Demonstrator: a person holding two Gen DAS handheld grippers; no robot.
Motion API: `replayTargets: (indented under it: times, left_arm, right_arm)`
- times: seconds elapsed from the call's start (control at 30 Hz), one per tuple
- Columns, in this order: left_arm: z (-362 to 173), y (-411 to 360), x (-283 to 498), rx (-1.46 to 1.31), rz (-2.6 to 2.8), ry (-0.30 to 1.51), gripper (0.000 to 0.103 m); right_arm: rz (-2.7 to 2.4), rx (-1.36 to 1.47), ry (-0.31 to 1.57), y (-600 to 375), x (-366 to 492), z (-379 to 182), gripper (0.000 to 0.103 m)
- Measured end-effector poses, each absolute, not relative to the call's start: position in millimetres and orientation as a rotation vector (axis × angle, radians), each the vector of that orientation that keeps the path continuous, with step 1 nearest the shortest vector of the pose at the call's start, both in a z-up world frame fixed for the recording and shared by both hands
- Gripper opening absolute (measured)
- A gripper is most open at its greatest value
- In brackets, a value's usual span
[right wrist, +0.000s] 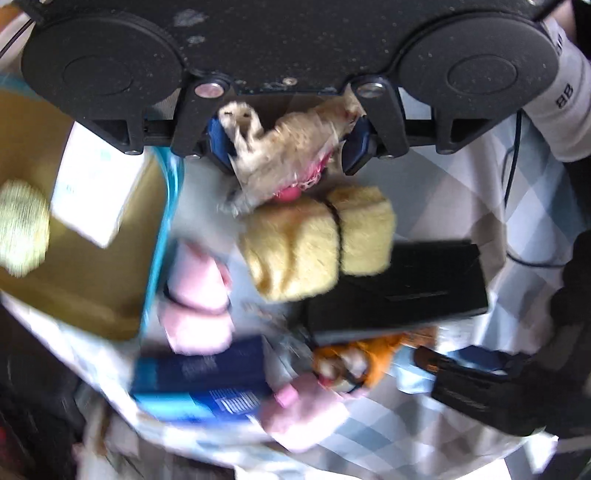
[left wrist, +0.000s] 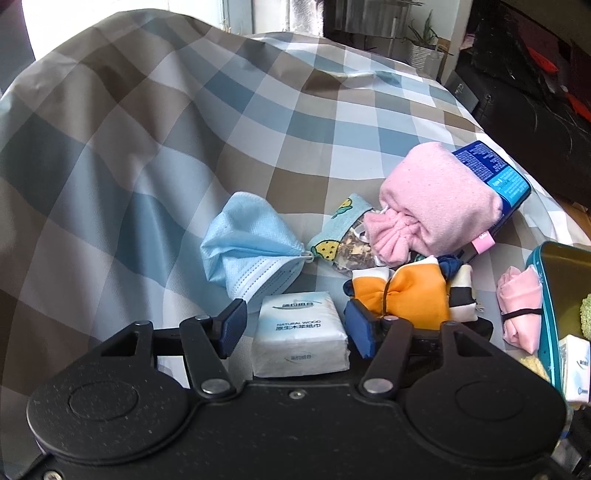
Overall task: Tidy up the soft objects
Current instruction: 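Grasp the clear plastic bag with the pink bow with the right gripper and lift, then carry the tissue pack in the left gripper while the right gripper carries the bag toward the tray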
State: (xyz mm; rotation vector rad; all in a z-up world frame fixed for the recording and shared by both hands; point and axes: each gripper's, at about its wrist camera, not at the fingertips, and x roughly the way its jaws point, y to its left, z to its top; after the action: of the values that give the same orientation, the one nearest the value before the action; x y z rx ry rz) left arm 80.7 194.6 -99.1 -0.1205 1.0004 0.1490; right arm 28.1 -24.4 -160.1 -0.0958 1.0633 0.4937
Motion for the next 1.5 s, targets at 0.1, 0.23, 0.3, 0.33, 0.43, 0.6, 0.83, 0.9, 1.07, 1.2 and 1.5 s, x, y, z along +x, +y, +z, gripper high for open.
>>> replayTargets:
  times: [0.1,0.23,0.3,0.33,0.43,0.6,0.83,0.9,1.07,1.2,1.5]
  left_arm:
    - [-100.5,199.3,82.5,-0.149,0.157,1.010,0.058]
    - [-106.2,198.7,84.4,-0.138,0.161,1.025,0.063]
    - [-109.8,199.3,85.5,-0.143,0.150,1.040,0.063]
    - [-111.4,199.6,86.4,-0.146,0.147,1.047,0.064]
    - [-115.2,200.4,89.3,-0.148,0.144,1.060,0.065]
    - [-117.5,204.0,92.3,-0.166,0.146,1.061,0.067]
    - [-127.1,207.4,99.6,-0.180,0.138,1.098,0.068]
    - [-129.7,207.4,101.3,-0.177,0.139,1.108,0.060]
    - [-127.8,207.6,99.1,-0.201,0.111,1.092,0.050]
    - [-124.1,210.1,96.4,-0.200,0.140,1.066,0.050]
    - [-112.1,213.0,89.7,-0.199,0.184,0.993,0.050]
  right_arm:
    - [0.489,-0.049,1.056,-23.6,29.2,-156.9,0.073]
    - [0.500,-0.063,1.061,-17.9,29.7,-159.0,0.082]
    - [0.498,-0.116,1.044,-11.2,25.9,-159.7,0.083]
    - [0.496,-0.141,1.039,-8.7,24.9,-160.5,0.083]
    - [0.496,-0.204,1.023,-2.9,19.2,-161.2,0.073]
    - [0.543,-0.233,1.000,-1.4,14.3,-155.5,0.050]
    - [0.593,-0.207,0.990,-3.6,9.6,-144.9,0.047]
    - [0.614,-0.200,0.976,-4.5,6.6,-140.1,0.047]
    - [0.665,-0.190,0.890,-10.2,-8.4,-121.6,0.047]
    - [0.695,-0.140,0.798,-18.9,-13.7,-109.2,0.047]
    - [0.565,0.009,0.656,-44.0,13.9,-87.8,0.047]
